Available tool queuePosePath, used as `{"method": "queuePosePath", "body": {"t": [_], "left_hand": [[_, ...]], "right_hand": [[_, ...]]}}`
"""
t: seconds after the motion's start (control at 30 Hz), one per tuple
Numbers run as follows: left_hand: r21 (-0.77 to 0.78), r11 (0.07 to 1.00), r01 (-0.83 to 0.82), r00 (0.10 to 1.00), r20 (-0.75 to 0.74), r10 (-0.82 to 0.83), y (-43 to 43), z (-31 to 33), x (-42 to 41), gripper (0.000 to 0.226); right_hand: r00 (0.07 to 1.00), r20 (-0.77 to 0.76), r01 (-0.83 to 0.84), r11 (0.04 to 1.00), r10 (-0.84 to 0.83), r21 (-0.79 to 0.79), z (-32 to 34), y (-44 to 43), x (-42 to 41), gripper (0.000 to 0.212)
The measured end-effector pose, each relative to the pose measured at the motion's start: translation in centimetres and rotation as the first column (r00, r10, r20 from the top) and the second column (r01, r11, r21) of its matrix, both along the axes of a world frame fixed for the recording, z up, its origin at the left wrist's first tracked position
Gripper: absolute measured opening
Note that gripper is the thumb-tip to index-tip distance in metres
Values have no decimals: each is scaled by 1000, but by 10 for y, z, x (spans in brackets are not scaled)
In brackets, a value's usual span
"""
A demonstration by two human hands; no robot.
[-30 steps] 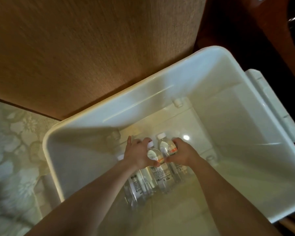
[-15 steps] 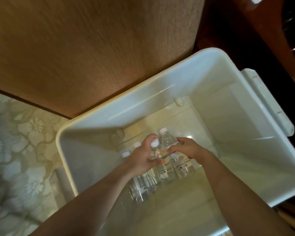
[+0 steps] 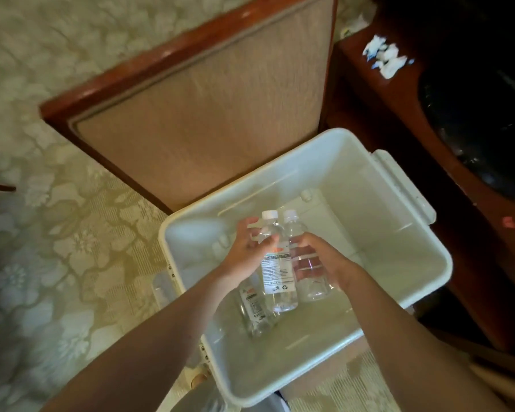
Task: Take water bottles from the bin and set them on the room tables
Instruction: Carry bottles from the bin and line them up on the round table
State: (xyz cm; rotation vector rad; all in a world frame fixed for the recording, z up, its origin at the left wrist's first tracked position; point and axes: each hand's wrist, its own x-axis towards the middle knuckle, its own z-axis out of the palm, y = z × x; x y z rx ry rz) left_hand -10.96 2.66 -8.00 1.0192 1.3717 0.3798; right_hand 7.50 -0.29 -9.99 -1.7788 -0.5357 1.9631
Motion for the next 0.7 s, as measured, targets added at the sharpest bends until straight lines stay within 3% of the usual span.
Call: {"method": "queuePosePath", "body": {"t": [0.07,0.23,0.37,0.5,0.7], "left_hand": [[-33,996,-80,997,11,81,-5,23,-6,47],[-93,970,-227,956,171,240,-20,89,-25,24],[-39,960,-277,936,215,279,-36,134,-52,31],[-110,926,-362,902,211,377,-50,173,-100,39],[-146,895,-422,842,303,446,-72,219,-173,53]], "right_hand": [[998,-35,54,998,-53,43,27,-6,-10,28],[996,-30,92,985,-88,147,99,-26,-41,30],[995,-18,99,973,-97,209,149,-43,-73,34],[999,-16,47,962,-44,268,190,-58,-107,41],[989,-131,-23,939,72,342,244,-72,-172,41]]}}
